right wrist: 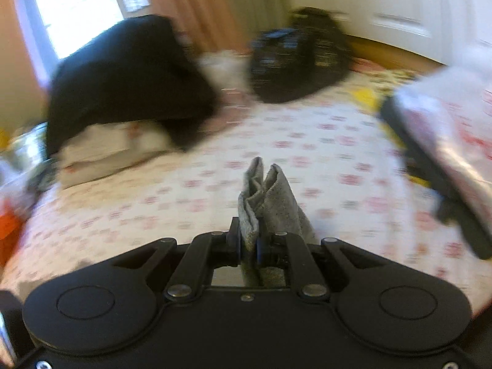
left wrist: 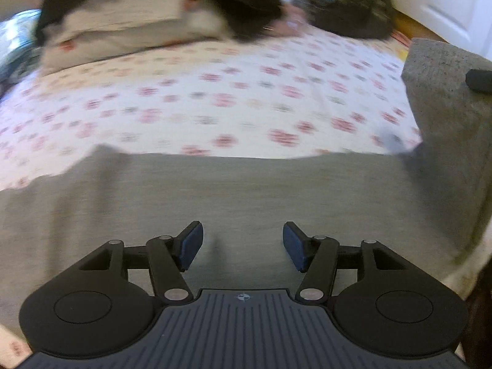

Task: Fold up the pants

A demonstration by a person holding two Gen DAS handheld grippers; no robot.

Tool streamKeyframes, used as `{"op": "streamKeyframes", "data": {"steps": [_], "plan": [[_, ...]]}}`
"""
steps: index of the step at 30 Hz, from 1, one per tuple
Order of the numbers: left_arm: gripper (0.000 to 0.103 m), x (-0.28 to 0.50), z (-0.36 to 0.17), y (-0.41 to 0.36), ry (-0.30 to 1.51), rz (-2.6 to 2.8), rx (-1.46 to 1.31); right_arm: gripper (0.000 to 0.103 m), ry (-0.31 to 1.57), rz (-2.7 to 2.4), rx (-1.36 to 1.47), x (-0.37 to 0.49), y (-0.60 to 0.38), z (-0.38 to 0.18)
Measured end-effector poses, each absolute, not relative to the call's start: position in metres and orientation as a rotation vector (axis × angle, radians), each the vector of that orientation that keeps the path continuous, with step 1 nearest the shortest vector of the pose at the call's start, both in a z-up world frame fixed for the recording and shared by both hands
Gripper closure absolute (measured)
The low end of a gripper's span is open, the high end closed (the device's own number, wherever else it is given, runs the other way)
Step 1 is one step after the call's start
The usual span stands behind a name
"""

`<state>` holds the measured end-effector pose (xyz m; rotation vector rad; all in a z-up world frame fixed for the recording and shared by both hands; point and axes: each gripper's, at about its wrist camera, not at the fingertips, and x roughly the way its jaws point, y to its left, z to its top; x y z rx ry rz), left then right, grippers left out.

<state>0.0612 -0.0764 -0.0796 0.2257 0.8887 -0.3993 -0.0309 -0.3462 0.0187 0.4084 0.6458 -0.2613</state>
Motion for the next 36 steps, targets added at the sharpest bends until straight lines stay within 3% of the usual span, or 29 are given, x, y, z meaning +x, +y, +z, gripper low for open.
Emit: {"op": "streamKeyframes", "data": {"steps": [6,16,19,21,23,29,32,36], "plan": [[0.047,0.073,-0.074,-0.012,0.870,-0.255,0.186,0.086,0.697,-0.016,0.355,0.009,-0.242,0.006],[0.047,0.081,-0.075,0.039,0.900,-0.161,0.123,0.085,0.914,0.116,0.154,0.037,-0.120,-0.100],[0.046,0.080,-0.072,0.037,0.893,-0.179,0.118,0.069,0.885,0.177,0.122,0.029,-0.113,-0.101],[0.046,0.080,-0.068,0.033,0.886,-0.193,0.120,0.044,0.865,0.266,0.132,0.024,-0.112,-0.094],[0.046,0.078,-0.063,0.027,0.870,-0.207,0.124,0.036,0.833,0.302,0.129,0.016,-0.116,-0.082],[0.046,0.072,-0.059,-0.012,0.844,-0.300,0.172,0.038,0.766,0.168,0.199,0.002,-0.177,-0.056],[0.046,0.068,-0.066,-0.035,0.848,-0.350,0.194,0.049,0.780,0.034,0.234,0.005,-0.219,-0.060],[0.044,0.063,-0.088,-0.062,0.879,-0.407,0.250,0.049,0.796,-0.094,0.266,0.008,-0.259,-0.069]]}}
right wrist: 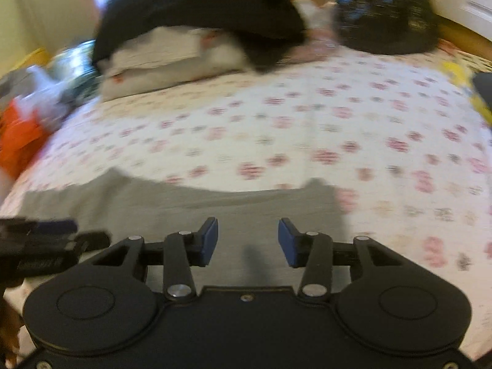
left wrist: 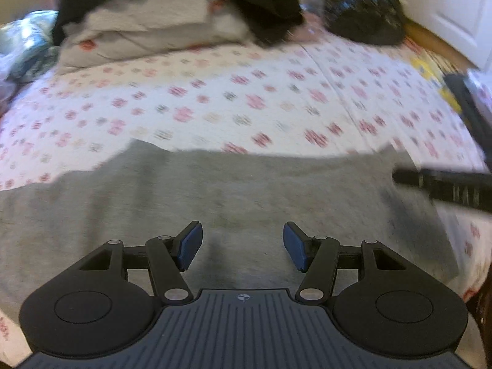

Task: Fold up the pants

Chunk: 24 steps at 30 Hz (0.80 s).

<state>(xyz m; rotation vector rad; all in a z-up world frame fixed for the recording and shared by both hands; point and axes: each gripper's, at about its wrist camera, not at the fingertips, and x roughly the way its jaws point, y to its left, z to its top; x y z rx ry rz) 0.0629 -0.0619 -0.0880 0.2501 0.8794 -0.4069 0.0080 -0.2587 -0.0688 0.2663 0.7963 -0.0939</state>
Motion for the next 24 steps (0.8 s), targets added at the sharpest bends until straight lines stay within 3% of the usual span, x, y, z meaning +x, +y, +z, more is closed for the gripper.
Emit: {"op": "streamKeyframes", "data": {"steps": [2,4,6,9,12,14,17,19,24], "plan": [[0.034,0.064,-0.108,-0.069,0.931,-0.404,0.301,0.048,0.795,-0.128,0.263,0.010,-0.271,-0.071],[0.024,0.067,-0.129,-0.068,0.982,-0.395,0.314,0.038,0.787,-0.138,0.262,0.011,-0.275,-0.072],[0.007,0.064,-0.134,-0.059,0.942,-0.367,0.284,0.024,0.775,-0.131,0.249,0.016,-0.276,-0.074],[0.001,0.068,-0.138,-0.047,0.956,-0.369,0.223,0.021,0.771,-0.101,0.219,0.018,-0.275,-0.077],[0.000,0.068,-0.140,-0.045,0.953,-0.362,0.225,0.009,0.786,-0.075,0.226,0.023,-0.273,-0.084],[0.000,0.067,-0.139,-0.047,0.948,-0.356,0.228,0.008,0.785,-0.069,0.219,0.027,-0.273,-0.089],[0.000,0.067,-0.139,-0.048,0.943,-0.356,0.217,0.010,0.824,-0.099,0.206,0.035,-0.281,-0.101],[0.000,0.066,-0.140,-0.046,0.939,-0.360,0.213,0.018,0.855,-0.149,0.228,0.039,-0.294,-0.111],[0.000,0.066,-0.140,-0.046,0.936,-0.357,0.212,0.018,0.877,-0.220,0.303,0.037,-0.333,-0.133]]}}
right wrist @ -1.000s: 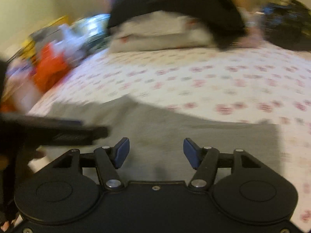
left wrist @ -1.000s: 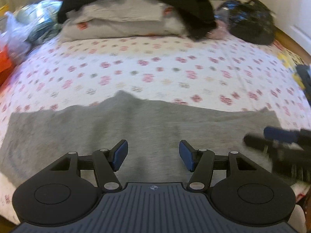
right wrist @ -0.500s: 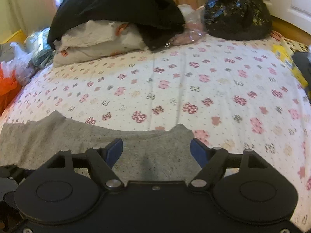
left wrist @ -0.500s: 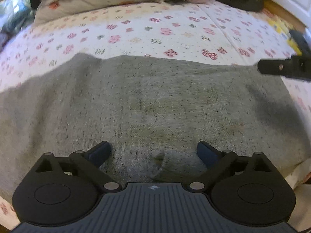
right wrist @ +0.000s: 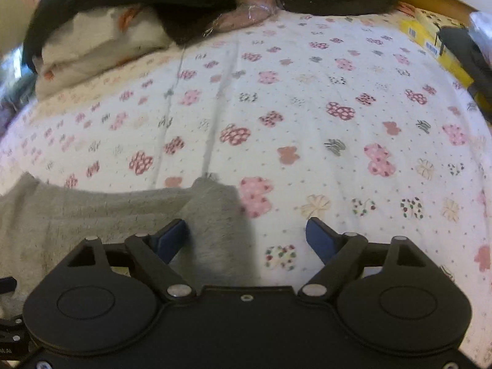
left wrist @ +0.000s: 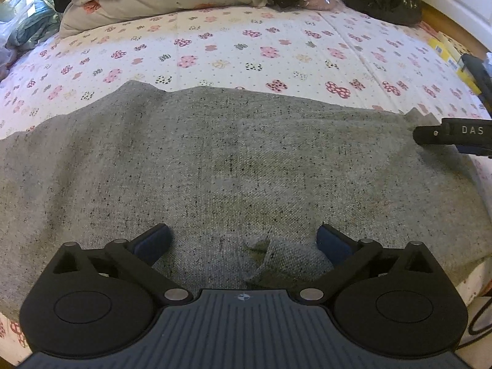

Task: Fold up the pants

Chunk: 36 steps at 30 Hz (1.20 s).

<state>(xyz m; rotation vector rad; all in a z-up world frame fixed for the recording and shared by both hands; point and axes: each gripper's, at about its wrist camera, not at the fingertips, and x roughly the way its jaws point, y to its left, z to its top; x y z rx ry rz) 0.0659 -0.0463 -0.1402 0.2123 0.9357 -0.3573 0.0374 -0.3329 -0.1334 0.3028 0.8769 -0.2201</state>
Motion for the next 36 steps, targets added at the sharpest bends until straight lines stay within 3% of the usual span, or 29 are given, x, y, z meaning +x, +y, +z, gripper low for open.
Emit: {"op": "streamKeyframes", "data": {"steps": [8,12,18,20,23,25,27,36], "plan": [[0.000,0.064,-0.131,-0.043,0.949,-0.346,0.204,0.021,0.815,-0.191,0.314,0.018,-0.325,-0.104],[0.000,0.056,-0.130,-0.033,0.946,-0.330,0.208,0.039,0.864,-0.209,0.242,0.013,-0.317,-0.099],[0.001,0.055,-0.123,-0.020,0.949,-0.348,0.155,0.043,0.944,-0.229,0.212,0.006,-0.314,-0.117],[0.001,0.049,-0.114,-0.013,0.906,-0.342,0.155,0.039,0.900,-0.225,0.191,0.001,-0.307,-0.103],[0.001,0.043,-0.100,0.007,0.851,-0.325,0.135,0.020,0.796,-0.179,0.156,-0.006,-0.291,-0.077],[0.001,0.042,-0.093,0.023,0.831,-0.304,0.115,0.019,0.752,-0.125,0.151,-0.009,-0.277,-0.064],[0.001,0.043,-0.087,0.043,0.823,-0.281,0.089,0.012,0.739,-0.064,0.147,-0.007,-0.260,-0.058],[0.001,0.062,-0.068,0.151,0.834,-0.126,-0.059,0.012,0.788,0.198,0.046,0.009,-0.162,-0.069]]}}
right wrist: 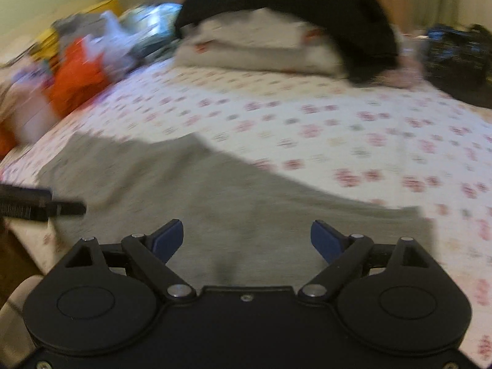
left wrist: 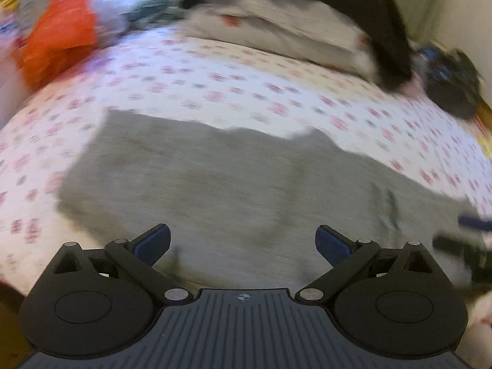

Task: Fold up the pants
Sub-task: 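Grasp the pants leg end with the left tool, then lift the leg end with the left tool and fold it over the pants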

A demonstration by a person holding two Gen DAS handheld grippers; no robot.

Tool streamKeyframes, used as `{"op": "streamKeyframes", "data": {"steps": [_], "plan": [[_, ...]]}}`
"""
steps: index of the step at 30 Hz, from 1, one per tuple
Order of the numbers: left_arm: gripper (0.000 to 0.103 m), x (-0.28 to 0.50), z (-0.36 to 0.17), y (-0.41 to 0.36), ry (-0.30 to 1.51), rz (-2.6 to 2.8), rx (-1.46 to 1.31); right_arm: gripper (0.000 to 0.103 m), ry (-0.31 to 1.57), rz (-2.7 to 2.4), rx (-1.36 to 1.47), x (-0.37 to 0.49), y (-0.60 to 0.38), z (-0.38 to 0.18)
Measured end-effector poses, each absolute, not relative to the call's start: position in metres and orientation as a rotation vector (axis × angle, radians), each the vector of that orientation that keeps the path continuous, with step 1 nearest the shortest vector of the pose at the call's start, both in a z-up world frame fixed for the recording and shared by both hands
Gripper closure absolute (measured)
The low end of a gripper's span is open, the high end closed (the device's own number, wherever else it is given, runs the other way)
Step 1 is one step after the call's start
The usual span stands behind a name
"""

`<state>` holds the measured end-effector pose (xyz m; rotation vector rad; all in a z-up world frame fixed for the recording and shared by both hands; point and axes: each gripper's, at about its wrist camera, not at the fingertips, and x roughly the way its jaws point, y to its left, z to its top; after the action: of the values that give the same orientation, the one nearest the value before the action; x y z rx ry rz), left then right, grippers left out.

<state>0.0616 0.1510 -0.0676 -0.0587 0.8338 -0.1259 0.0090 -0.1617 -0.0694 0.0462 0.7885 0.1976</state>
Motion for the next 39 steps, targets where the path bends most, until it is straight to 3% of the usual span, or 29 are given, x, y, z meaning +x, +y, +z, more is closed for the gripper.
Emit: {"op": "streamKeyframes", "data": {"steps": [12,19,32,34,35,36,37,39], "plan": [[0.001,0.097,-0.085,0.282,0.893,-0.015,-0.383,0.012,0.870,0.303,-0.008,0.022,-0.094,-0.085],[0.001,0.105,-0.126,0.283,0.955,-0.024,-0.438,0.012,0.892,0.317,-0.021,0.030,-0.083,-0.091],[0.002,0.141,-0.128,0.268,0.887,-0.041,-0.413,0.012,0.918,0.327,0.007,0.037,-0.081,-0.102],[0.018,0.138,-0.127,0.272,0.865,-0.043,-0.439,0.013,0.913,0.329,0.022,0.038,-0.083,-0.102],[0.051,0.136,-0.124,0.274,0.857,-0.023,-0.438,0.013,0.909,0.331,0.028,0.038,-0.084,-0.101],[0.073,0.134,-0.121,0.277,0.853,-0.010,-0.451,0.018,0.905,0.335,0.034,0.039,-0.085,-0.101],[0.074,0.133,-0.117,0.279,0.852,-0.020,-0.487,0.024,0.900,0.340,0.040,0.040,-0.085,-0.099],[0.077,0.131,-0.108,0.275,0.835,-0.019,-0.476,0.062,0.902,0.349,0.044,0.045,-0.083,-0.098]]}}
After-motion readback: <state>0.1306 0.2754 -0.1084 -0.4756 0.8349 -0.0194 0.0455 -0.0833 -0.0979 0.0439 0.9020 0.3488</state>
